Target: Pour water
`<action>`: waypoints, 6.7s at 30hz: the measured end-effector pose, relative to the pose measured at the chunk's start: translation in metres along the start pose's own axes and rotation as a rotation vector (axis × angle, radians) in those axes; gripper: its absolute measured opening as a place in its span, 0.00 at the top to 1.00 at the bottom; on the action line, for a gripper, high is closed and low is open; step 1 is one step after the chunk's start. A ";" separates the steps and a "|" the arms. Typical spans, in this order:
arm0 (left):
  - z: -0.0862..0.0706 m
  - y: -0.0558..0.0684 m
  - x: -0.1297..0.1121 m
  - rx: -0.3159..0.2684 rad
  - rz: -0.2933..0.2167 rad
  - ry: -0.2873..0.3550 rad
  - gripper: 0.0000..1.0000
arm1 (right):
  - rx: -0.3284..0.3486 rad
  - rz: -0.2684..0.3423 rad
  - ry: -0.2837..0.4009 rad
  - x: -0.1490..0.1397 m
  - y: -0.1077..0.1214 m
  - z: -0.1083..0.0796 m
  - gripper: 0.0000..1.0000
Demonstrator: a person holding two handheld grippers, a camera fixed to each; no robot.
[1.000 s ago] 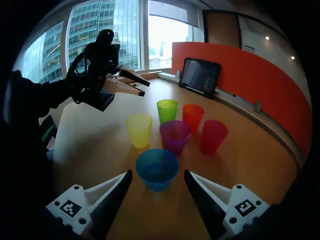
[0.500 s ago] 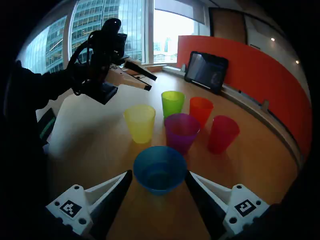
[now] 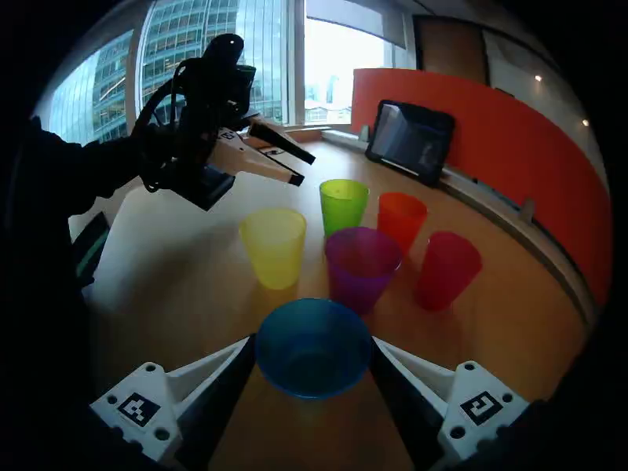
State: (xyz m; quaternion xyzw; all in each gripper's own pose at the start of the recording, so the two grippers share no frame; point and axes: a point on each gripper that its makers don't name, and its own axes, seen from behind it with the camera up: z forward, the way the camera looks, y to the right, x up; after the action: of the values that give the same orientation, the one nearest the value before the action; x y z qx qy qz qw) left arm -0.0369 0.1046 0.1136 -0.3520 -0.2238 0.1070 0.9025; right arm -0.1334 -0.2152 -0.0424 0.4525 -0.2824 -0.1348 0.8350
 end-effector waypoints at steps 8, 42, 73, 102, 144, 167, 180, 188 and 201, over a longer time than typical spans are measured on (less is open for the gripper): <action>0.004 0.001 -0.001 -0.008 0.005 -0.006 0.01 | 0.003 -0.013 -0.003 0.000 0.000 0.002 0.06; 0.053 0.006 -0.015 -0.054 0.047 -0.117 0.01 | -0.084 0.014 0.119 0.027 0.021 -0.041 0.06; 0.078 0.009 -0.004 -0.055 0.046 -0.121 0.11 | -0.102 0.025 0.137 0.025 0.027 -0.050 0.06; -0.036 0.029 0.093 0.008 0.026 0.169 0.11 | -0.162 0.030 0.316 0.089 0.014 -0.089 0.07; -0.129 0.119 0.140 -0.073 0.035 0.432 0.11 | -0.183 -0.004 0.483 0.170 0.012 -0.107 0.06; -0.123 0.156 0.128 -0.134 0.054 0.434 0.11 | -0.194 -0.139 0.511 0.211 0.006 -0.121 0.06; -0.112 0.169 0.119 -0.157 0.065 0.425 0.11 | -0.239 -0.294 0.520 0.237 0.007 -0.135 0.06; -0.110 0.176 0.120 -0.174 0.067 0.427 0.11 | -0.269 -0.399 0.522 0.254 0.007 -0.141 0.06; -0.106 0.190 0.125 -0.201 0.084 0.430 0.11 | -0.318 -0.605 0.488 0.277 0.007 -0.146 0.07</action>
State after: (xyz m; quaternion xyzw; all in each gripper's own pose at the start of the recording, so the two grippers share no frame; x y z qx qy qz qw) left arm 0.1170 0.2247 -0.0445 -0.4638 -0.0213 0.0441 0.8846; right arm 0.1755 -0.2454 -0.0025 0.3991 0.0937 -0.3048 0.8597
